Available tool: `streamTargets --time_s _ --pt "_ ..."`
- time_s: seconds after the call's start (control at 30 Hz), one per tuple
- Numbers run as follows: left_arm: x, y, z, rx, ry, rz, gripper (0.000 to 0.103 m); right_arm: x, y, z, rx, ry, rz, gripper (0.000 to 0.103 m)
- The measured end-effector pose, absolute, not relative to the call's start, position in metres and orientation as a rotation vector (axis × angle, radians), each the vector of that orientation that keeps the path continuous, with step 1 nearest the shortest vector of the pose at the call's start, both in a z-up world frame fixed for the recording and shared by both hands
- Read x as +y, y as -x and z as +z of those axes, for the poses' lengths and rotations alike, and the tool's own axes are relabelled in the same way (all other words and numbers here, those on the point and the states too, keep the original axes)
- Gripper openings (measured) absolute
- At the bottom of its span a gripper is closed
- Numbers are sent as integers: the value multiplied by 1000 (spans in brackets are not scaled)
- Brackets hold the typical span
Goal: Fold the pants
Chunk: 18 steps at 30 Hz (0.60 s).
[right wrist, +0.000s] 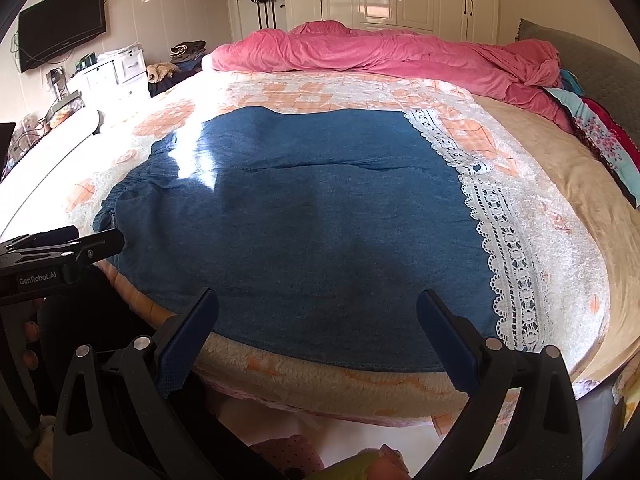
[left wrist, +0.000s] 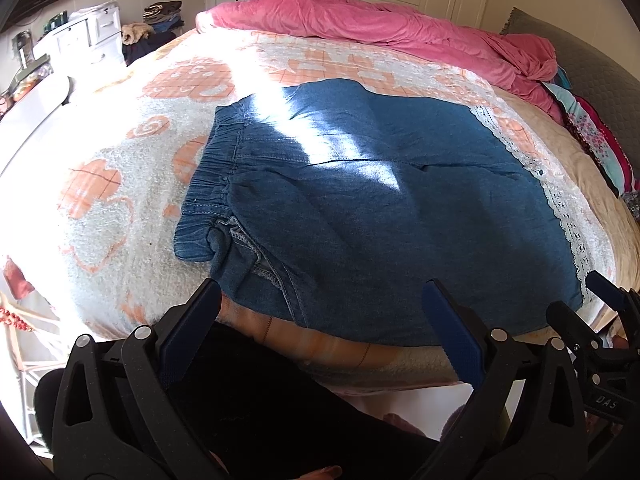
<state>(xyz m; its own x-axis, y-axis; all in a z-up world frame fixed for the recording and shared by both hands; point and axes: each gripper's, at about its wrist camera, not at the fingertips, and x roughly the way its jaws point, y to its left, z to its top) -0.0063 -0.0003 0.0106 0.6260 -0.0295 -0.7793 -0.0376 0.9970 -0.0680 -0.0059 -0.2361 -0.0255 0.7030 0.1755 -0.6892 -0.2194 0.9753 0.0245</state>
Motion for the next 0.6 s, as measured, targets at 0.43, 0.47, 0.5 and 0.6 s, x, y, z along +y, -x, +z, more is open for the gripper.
streamTargets --time_s 0.43,0.47,0.5,0.6 --pt "1 2 8 902 85 5 94 -229 -1 -28 765 71 234 99" --pt "2 2 7 902 85 7 94 -229 -2 -28 766 71 237 99" --pt "3 1 7 902 85 8 94 -228 -3 -28 769 71 240 99" --pt "5 -1 6 901 87 12 94 -224 -6 -29 771 78 246 99"
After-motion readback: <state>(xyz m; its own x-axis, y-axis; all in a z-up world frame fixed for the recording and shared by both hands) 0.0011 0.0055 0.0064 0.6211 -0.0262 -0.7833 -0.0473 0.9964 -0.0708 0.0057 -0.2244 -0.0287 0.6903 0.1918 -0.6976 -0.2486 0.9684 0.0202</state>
